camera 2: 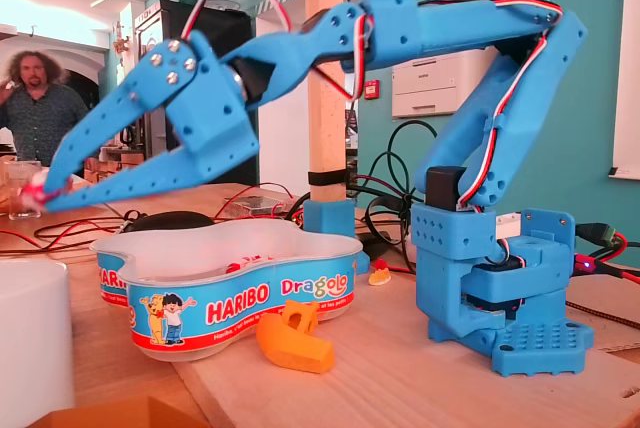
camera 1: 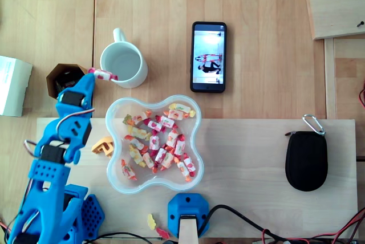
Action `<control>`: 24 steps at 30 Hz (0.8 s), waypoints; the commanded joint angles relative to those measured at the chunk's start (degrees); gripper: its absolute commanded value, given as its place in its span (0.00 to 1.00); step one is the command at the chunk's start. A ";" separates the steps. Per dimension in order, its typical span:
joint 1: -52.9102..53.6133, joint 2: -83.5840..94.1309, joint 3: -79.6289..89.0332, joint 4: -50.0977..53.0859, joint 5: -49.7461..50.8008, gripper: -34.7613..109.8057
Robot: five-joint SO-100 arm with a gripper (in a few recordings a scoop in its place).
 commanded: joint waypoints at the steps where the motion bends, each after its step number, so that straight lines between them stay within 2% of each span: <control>1: 0.53 -0.97 0.00 -1.32 0.53 0.22; 24: 0.70 -3.16 -3.69 -1.67 2.37 0.22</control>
